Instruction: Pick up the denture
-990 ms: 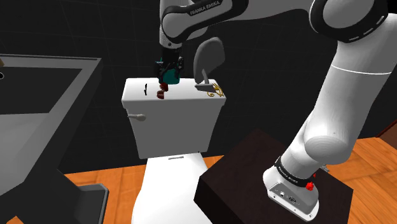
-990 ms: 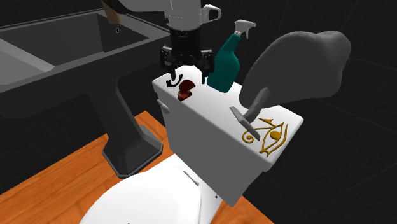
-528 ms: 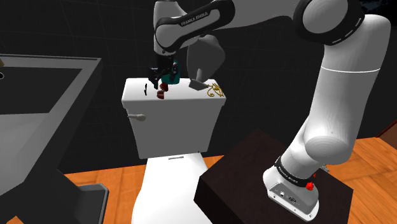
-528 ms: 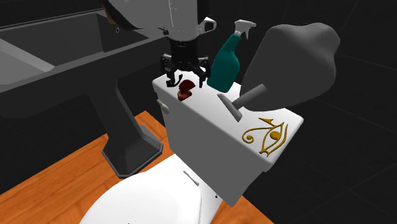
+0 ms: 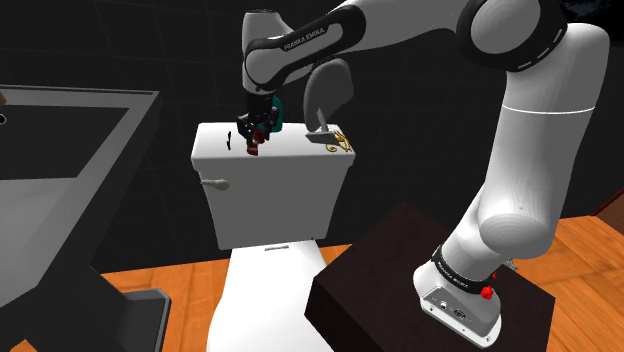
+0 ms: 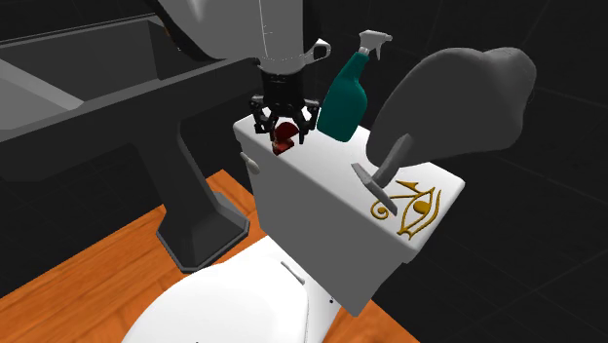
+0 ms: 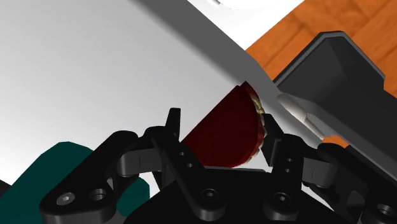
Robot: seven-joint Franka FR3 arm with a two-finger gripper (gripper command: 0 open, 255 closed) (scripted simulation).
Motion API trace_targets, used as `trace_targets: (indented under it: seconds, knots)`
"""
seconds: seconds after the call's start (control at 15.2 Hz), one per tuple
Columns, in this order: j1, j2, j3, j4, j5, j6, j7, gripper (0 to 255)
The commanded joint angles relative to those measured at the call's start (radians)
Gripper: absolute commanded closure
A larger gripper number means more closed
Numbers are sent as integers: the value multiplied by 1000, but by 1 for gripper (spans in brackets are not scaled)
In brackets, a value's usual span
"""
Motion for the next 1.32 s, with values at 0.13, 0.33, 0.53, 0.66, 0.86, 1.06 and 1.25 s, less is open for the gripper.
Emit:
trace_targets:
  seconds: [0.13, 0.33, 0.53, 0.66, 0.86, 1.06, 1.25]
  knots:
    - [0, 0, 0, -1, 0, 0, 0, 255]
    - [1, 2, 0, 1, 0, 0, 0, 255]
    - [0, -15, 1, 19, 3, -35, -2, 255]
    - [0, -24, 2, 33, 5, -58, -3, 255]
    - [-1, -38, 3, 56, 7, -94, -5, 255]
    - [-1, -50, 3, 80, 9, -130, -7, 255]
    - [-1, -60, 4, 107, 11, -167, -8, 255]
